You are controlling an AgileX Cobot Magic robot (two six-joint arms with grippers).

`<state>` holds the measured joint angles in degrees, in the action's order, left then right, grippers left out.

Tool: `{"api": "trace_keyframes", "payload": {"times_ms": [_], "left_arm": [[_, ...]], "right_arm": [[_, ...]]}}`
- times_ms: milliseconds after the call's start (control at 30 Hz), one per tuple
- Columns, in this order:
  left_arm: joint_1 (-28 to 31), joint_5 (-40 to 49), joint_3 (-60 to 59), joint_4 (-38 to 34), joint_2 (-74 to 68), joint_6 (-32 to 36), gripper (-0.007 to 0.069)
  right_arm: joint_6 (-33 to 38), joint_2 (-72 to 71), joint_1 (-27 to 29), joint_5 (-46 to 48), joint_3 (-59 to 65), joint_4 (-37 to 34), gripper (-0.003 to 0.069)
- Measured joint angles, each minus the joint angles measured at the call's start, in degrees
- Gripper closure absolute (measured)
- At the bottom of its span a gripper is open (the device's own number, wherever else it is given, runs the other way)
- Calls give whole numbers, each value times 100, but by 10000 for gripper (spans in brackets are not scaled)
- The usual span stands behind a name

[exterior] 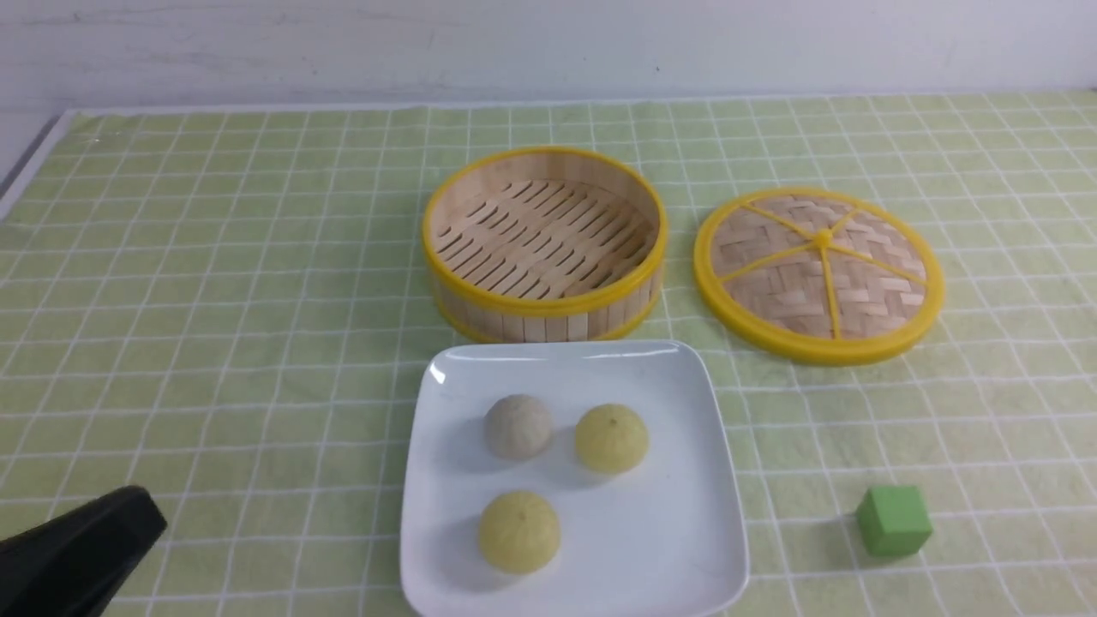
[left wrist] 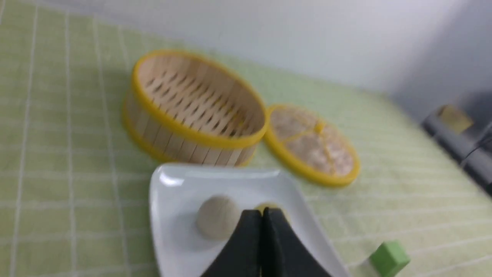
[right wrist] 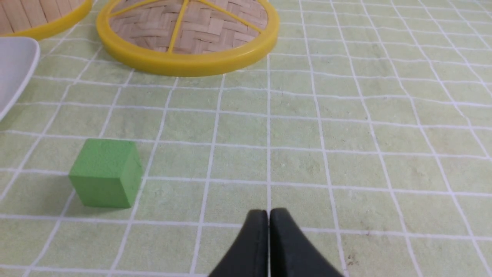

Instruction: Put the steamed buns into the plate on the green tablecloth.

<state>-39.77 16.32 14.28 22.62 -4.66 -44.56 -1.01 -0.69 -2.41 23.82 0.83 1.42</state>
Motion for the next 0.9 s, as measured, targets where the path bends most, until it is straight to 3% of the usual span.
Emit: {"api": "trace_keyframes", "payload": {"times_ms": [133, 500, 600, 700, 733, 767, 900], "left_arm": [[0, -410, -523, 407, 496, -41, 605], [13, 53, -850, 574, 536, 140, 594], [278, 358, -850, 55, 536, 838, 590], [937, 375, -923, -796, 536, 1996, 589], [1049, 367, -944, -855, 536, 2083, 589], [1521, 275, -1043, -1288, 536, 2762, 588], [2591, 120, -1323, -1921, 536, 3782, 586]], "right_arm": [[0, 0, 0, 0, 0, 4, 621], [0, 0, 4, 0, 4, 6, 604], [0, 0, 4, 0, 4, 11, 601], [0, 0, 12, 0, 4, 6, 598], [0, 0, 12, 0, 4, 6, 598], [0, 0, 12, 0, 4, 6, 594], [0, 0, 19, 0, 4, 6, 590]]}}
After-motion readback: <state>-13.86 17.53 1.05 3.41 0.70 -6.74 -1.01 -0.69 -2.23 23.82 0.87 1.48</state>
